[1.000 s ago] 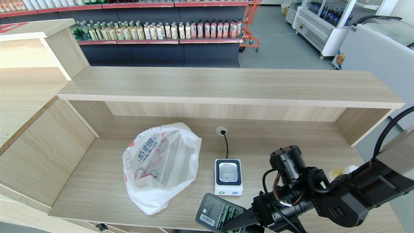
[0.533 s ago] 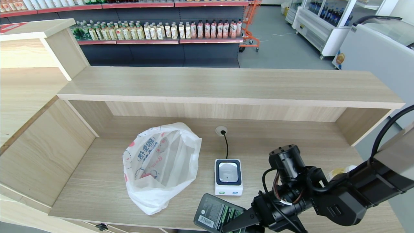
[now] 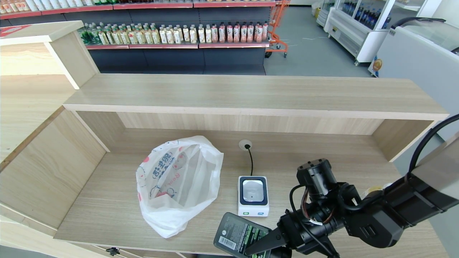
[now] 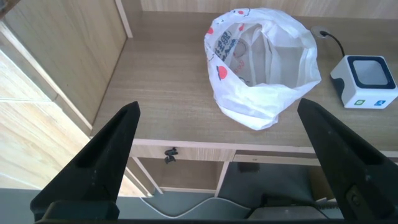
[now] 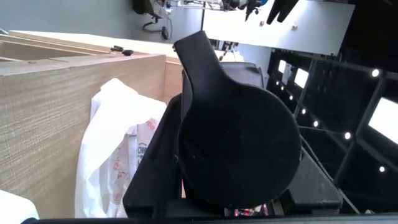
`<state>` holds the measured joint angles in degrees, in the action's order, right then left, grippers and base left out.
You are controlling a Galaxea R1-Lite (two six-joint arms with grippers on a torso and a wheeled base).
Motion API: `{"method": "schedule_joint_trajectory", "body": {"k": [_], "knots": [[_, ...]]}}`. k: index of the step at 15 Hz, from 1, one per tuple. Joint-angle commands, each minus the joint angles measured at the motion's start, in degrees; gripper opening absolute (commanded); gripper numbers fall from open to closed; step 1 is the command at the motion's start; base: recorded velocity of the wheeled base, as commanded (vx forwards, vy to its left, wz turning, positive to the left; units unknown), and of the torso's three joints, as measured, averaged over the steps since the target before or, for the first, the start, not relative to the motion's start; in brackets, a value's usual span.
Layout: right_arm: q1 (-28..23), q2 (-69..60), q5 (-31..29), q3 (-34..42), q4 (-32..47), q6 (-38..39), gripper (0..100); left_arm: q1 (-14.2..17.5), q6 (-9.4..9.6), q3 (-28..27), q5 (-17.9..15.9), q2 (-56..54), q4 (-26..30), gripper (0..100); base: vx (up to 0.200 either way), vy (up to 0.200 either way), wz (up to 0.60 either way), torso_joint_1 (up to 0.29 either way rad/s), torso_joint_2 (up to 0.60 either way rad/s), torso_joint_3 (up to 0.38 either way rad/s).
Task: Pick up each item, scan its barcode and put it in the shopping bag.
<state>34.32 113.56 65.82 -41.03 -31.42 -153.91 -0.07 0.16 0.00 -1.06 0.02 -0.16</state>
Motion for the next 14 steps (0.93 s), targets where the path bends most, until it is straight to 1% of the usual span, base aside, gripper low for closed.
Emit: {"method": "schedule_joint_trajectory", "body": {"k": [1,4,6,7,8,10,11,12,13,14], "knots": [[0.1,0.2,0.0,-0.3,0.0,0.0,0,0.1,0.02,0.0,0.0,0.0,0.0,100,0.000,0.000,0.00,0.000,0.00,0.000],[0.3,-0.2,-0.2,-0.2,0.1,0.0,0,0.0,0.02,0.0,0.0,0.0,0.0,100,0.000,0.000,0.00,0.000,0.00,0.000],[2.4,-1.2,-0.3,-0.4,0.3,1.5,0,0.1,0.02,0.0,0.0,0.0,0.0,100,0.000,0.000,0.00,0.000,0.00,0.000],[3.7,-2.6,-0.3,-0.9,0.0,5.5,0,0.0,0.02,0.0,0.0,0.0,0.0,100,0.000,0.000,0.00,0.000,0.00,0.000],[5.0,-4.9,-0.3,-1.5,-0.9,12.2,0,0.1,0.02,0.0,0.0,0.0,0.0,100,0.000,0.000,0.00,0.000,0.00,0.000],[4.4,-12.4,-0.5,-1.0,-3.0,23.1,0,0.0,0.02,0.0,-0.1,0.0,0.0,100,0.000,0.000,0.00,0.000,0.00,0.000],[2.0,-17.1,-2.0,-0.5,-3.1,28.3,0,0.1,0.02,0.0,0.0,0.0,0.0,100,0.000,0.000,0.00,0.000,0.00,0.000],[0.1,-19.9,-4.2,0.0,-3.0,31.4,0,0.0,0.02,0.0,0.0,0.0,0.0,100,0.000,0.000,0.00,0.000,0.00,0.000],[-4.4,-25.8,-11.1,3.0,-2.2,41.1,0,0.0,0.02,0.0,0.0,0.0,0.0,100,0.000,0.000,0.00,0.000,0.00,0.000],[-7.1,-28.8,-15.0,4.9,-1.8,51.5,0,0.0,0.02,0.0,0.0,0.0,0.0,100,0.000,0.000,0.00,0.000,0.00,0.000]]}}
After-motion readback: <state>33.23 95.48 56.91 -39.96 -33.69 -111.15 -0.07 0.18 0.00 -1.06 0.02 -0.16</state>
